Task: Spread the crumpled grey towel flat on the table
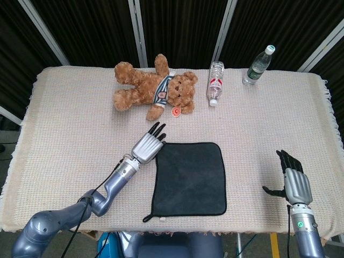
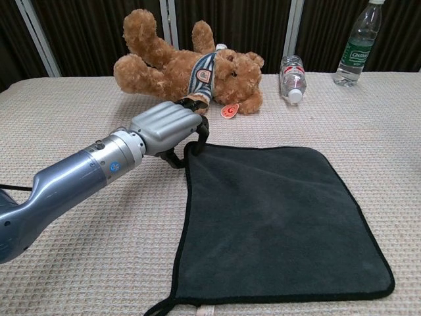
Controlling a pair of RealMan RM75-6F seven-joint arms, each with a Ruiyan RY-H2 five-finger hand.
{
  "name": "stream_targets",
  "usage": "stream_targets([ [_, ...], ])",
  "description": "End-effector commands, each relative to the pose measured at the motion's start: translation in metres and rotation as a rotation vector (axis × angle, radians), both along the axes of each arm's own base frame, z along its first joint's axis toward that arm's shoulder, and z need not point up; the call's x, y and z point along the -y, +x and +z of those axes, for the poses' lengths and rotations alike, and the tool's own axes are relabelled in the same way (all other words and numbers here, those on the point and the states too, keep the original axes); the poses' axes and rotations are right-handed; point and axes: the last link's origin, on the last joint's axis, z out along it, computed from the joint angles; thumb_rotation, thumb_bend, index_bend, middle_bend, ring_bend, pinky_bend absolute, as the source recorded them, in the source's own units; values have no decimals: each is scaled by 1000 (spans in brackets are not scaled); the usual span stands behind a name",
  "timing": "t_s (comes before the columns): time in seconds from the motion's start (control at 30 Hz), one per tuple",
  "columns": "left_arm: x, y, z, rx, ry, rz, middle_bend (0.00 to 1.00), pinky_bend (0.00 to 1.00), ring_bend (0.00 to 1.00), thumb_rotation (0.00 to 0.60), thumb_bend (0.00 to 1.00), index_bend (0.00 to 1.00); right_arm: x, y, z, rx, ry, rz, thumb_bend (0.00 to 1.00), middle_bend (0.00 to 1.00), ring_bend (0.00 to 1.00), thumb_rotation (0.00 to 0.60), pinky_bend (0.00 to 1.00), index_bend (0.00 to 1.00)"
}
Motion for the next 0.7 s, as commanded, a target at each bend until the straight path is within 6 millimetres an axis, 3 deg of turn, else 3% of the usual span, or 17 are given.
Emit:
stream_targets([
  [0.03, 0, -9, 6, -14, 9, 7, 289, 25, 10, 600, 487, 605, -1, 1, -1, 0, 3, 4, 125, 0, 0, 600, 0, 0],
  [0.47, -4, -18, 24, -25, 25, 14, 275, 25, 10, 600, 471, 598, -3, 5, -2, 3, 5, 15, 124, 0, 0, 600, 0, 0],
  [0.7, -2, -25, 27, -75, -11, 24, 210, 23, 7, 600, 203, 461, -5, 5, -2, 7, 7, 16, 124, 0, 0, 600, 0, 0],
])
